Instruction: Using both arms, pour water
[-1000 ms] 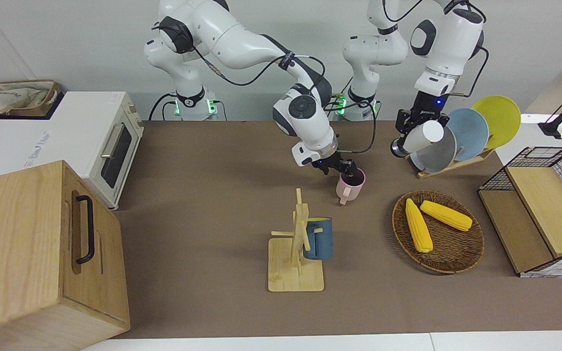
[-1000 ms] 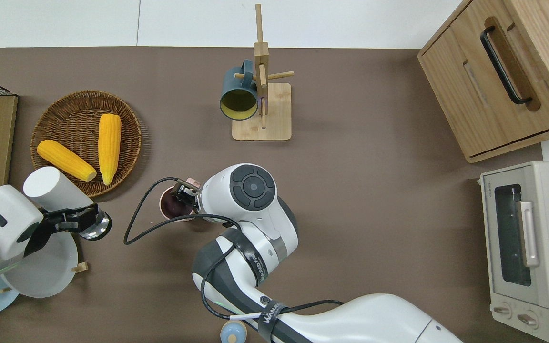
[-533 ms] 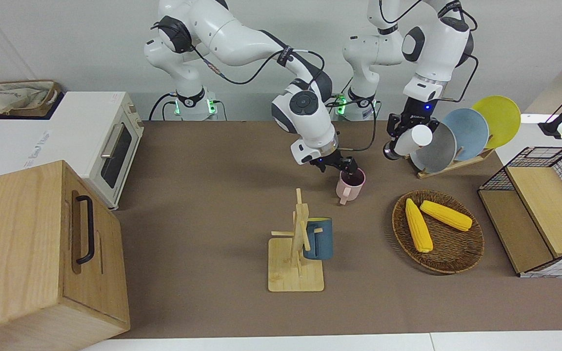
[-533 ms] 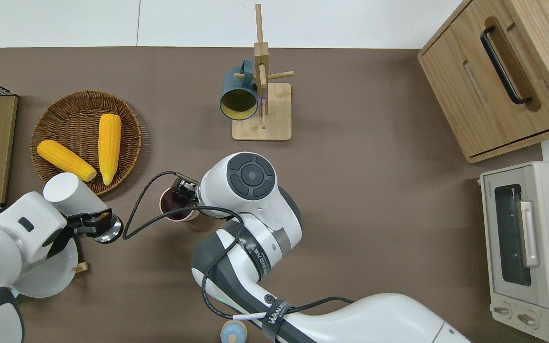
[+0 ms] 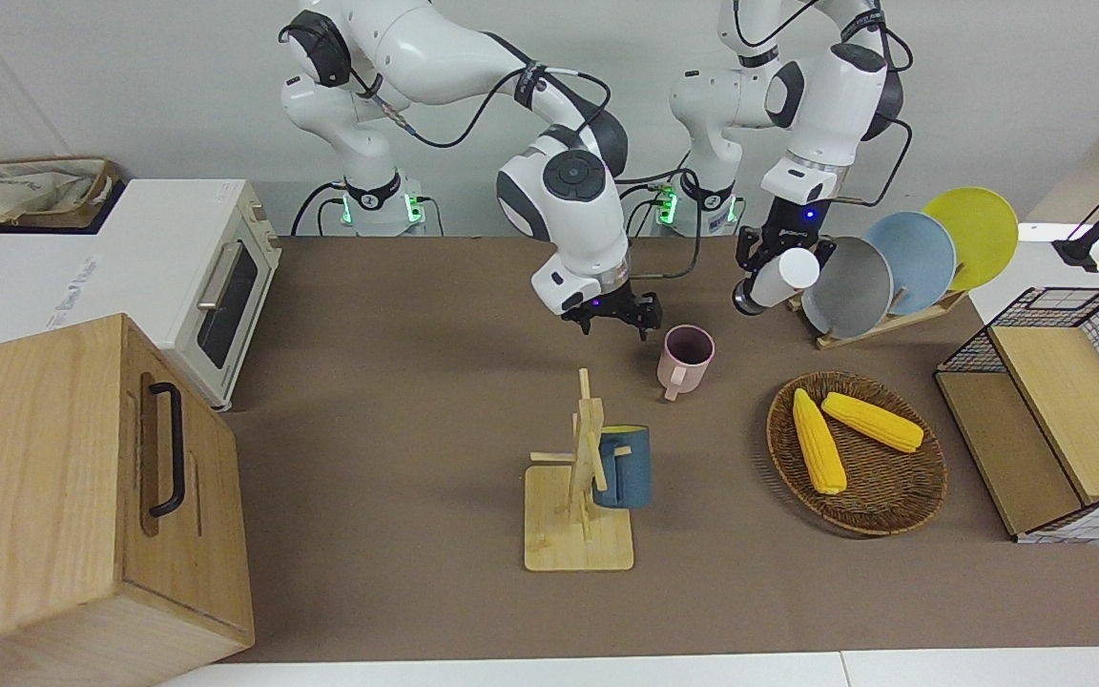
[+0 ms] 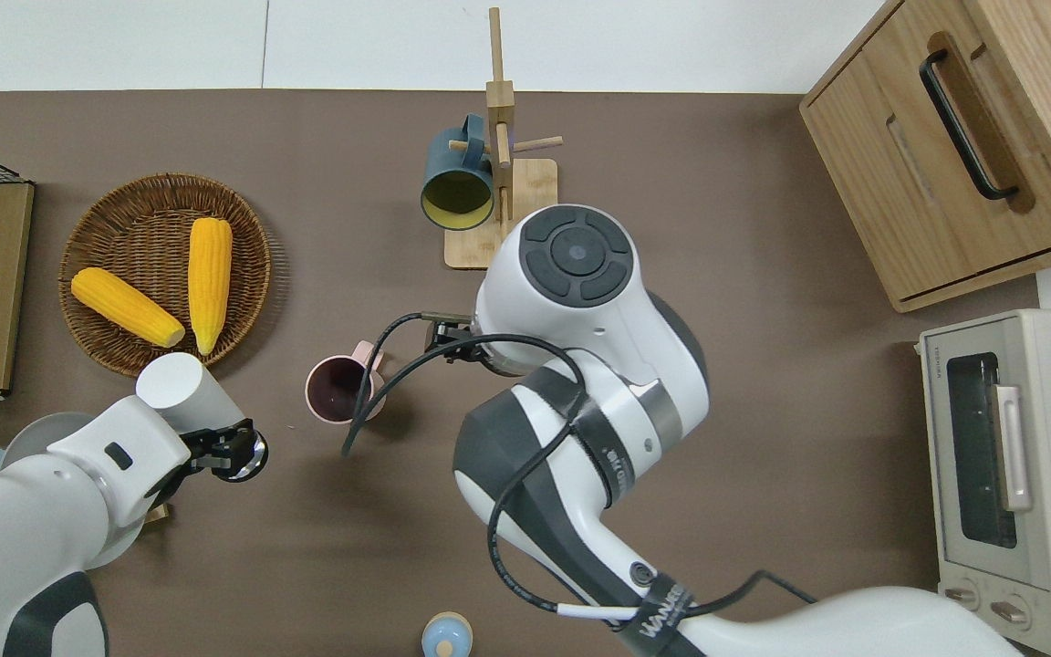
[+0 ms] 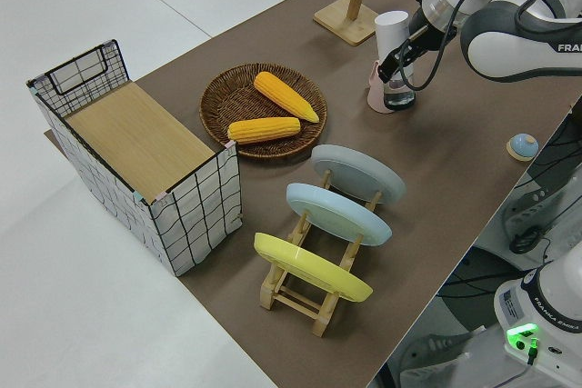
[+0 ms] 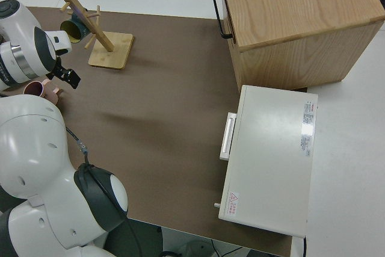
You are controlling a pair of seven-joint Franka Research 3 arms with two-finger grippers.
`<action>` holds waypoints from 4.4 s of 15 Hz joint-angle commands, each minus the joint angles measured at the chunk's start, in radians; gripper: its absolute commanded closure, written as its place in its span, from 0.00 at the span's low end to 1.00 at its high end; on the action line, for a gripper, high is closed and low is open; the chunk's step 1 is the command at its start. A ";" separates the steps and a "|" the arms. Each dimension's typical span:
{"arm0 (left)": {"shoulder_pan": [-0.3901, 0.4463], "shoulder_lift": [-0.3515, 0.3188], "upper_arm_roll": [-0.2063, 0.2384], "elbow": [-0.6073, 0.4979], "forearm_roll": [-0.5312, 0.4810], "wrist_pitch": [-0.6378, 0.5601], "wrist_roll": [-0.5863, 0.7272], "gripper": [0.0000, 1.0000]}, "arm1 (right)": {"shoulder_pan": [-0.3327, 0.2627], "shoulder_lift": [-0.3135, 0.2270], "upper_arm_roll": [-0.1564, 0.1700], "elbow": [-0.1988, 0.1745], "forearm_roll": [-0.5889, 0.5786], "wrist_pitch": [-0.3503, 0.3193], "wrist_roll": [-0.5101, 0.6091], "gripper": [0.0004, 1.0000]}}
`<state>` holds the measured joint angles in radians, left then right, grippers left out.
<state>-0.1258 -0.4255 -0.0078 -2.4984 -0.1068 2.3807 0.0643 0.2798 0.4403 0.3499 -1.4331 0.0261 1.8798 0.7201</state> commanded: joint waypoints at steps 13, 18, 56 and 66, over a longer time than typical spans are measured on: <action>-0.150 -0.084 -0.028 -0.099 -0.068 0.009 -0.052 1.00 | -0.148 -0.206 -0.347 -0.059 -0.048 -0.238 -0.778 0.01; -0.158 -0.032 -0.034 -0.093 -0.071 0.003 -0.055 1.00 | -0.195 -0.265 -0.380 -0.059 -0.041 -0.316 -0.804 0.01; -0.144 0.237 -0.032 0.220 0.007 -0.413 -0.103 1.00 | -0.182 -0.348 -0.407 -0.030 -0.043 -0.335 -0.797 0.01; -0.143 0.237 -0.031 0.223 0.009 -0.434 -0.135 1.00 | -0.183 -0.348 -0.407 -0.030 -0.043 -0.335 -0.797 0.01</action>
<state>-0.2651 -0.1853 -0.0430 -2.3103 -0.1227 1.9935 -0.0322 0.0990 0.1062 -0.0574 -1.4511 -0.0194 1.5392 -0.0634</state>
